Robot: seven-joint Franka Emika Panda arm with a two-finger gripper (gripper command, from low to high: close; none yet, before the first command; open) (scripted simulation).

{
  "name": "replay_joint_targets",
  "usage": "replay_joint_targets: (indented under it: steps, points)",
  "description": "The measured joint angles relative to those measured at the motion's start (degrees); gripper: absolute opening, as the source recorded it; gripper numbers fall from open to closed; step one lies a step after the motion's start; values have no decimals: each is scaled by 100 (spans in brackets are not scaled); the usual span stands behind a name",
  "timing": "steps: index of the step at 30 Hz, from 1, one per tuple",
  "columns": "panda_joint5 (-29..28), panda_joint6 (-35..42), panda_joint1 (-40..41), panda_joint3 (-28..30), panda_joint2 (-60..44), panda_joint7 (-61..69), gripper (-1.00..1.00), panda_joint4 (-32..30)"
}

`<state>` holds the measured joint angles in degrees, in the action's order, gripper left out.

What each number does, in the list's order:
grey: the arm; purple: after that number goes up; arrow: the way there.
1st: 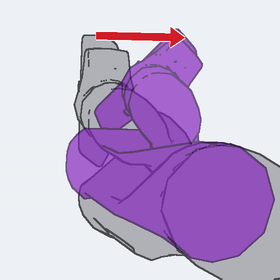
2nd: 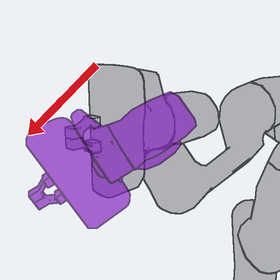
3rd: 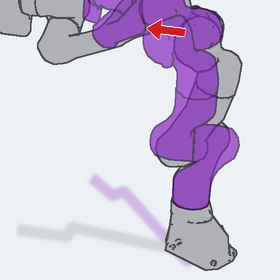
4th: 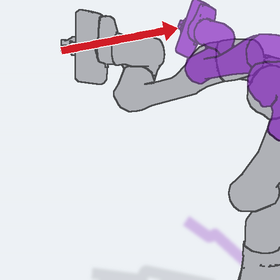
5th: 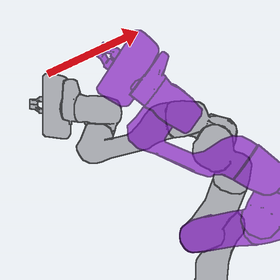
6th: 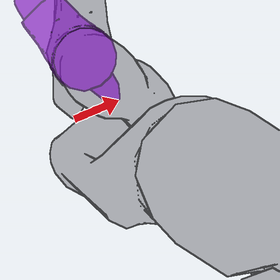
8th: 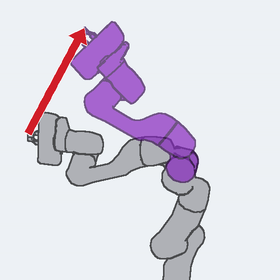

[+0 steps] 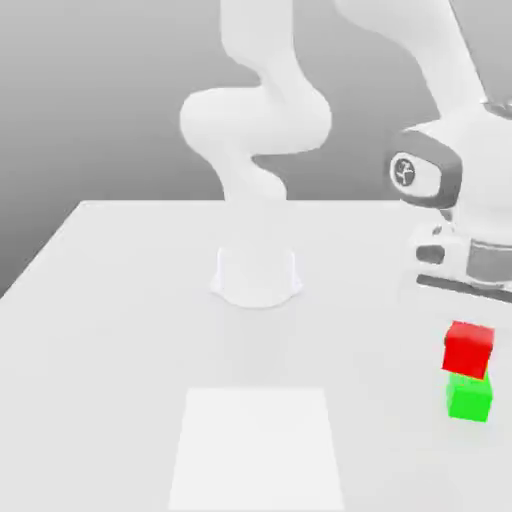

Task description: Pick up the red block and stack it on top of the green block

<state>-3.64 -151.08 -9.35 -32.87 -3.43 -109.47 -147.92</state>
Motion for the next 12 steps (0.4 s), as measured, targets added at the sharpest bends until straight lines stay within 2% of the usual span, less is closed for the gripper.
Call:
replay_joint_targets:
  steps: [8, 9, 12]
  points:
    - [-1211, -729, -390, 589, -945, -885, -100, 69]
    - [-1362, -817, -475, 701, -1063, -994, 100, 76]
    - [-1362, -818, -475, 701, -1063, -994, 100, 76]
